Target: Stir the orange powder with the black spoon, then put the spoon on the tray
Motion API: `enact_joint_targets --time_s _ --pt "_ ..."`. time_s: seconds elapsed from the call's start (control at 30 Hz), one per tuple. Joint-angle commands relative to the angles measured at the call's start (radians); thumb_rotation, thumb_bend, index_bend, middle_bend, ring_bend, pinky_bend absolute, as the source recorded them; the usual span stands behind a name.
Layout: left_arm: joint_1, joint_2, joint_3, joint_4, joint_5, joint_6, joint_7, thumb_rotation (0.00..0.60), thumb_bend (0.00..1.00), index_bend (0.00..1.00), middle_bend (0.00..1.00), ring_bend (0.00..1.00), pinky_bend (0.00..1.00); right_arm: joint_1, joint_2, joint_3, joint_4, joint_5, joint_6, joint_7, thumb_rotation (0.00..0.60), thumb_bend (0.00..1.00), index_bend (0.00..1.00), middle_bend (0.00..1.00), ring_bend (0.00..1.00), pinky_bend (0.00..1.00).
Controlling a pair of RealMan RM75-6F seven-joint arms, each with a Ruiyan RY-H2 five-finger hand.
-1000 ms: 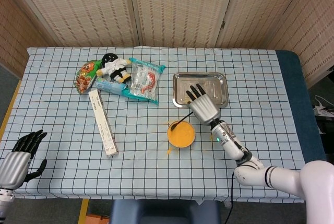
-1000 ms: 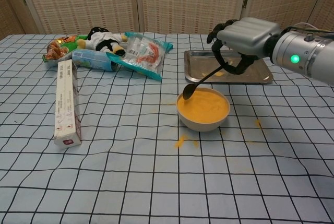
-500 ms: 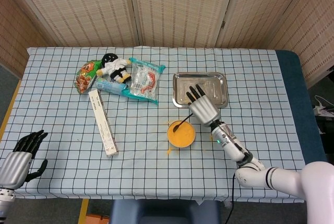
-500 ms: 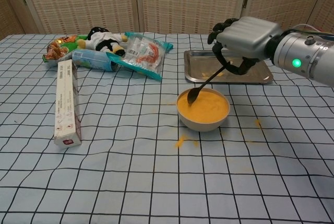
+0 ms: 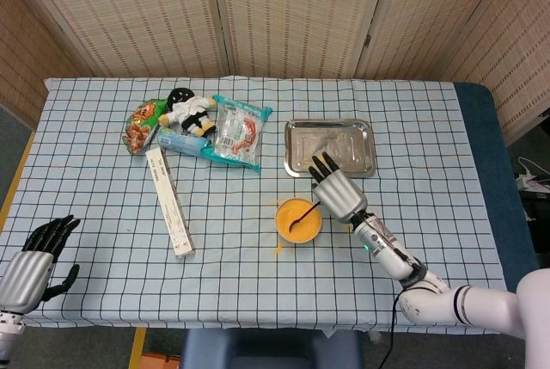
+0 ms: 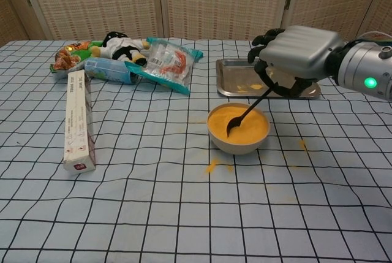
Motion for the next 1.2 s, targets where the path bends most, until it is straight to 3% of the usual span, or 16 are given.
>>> enact_joint_targets --time_s 0.03,0.2,0.53,0.87,1.2 --pt "0.0 0.001 0.0 0.0 0.002 0.001 -0.001 0.6 0.45 0.0 0.0 0.0 0.08 -0.009 0.032 0.008 -0.051 0.024 -0.002 0.002 0.6 0.45 0.98 0.17 0.0 0.08" --pt "0.0 0.0 0.001 0.0 0.003 0.001 0.0 0.6 0.44 0.0 0.0 0.0 0.08 -0.017 0.027 0.035 -0.05 0.017 0.042 0.01 0.6 0.45 0.98 0.17 0.0 0.08" --pt "-0.004 -0.001 -0.002 0.005 -0.007 -0.009 -0.003 0.6 0.44 0.0 0.0 0.0 0.08 0.015 -0.105 0.073 0.121 0.005 0.05 0.01 0.6 0.45 0.98 0.17 0.0 0.09" --pt "-0.008 -0.002 -0.004 0.009 -0.015 -0.019 -0.008 0.6 0.44 0.0 0.0 0.0 0.08 0.024 -0.177 0.067 0.241 -0.032 0.036 0.027 0.6 0.45 0.98 0.17 0.0 0.09" --pt "-0.011 -0.003 -0.003 0.012 -0.014 -0.024 -0.01 0.6 0.44 0.0 0.0 0.0 0.08 0.015 -0.158 0.044 0.224 -0.06 0.027 0.004 0.6 0.45 0.99 0.17 0.0 0.09"
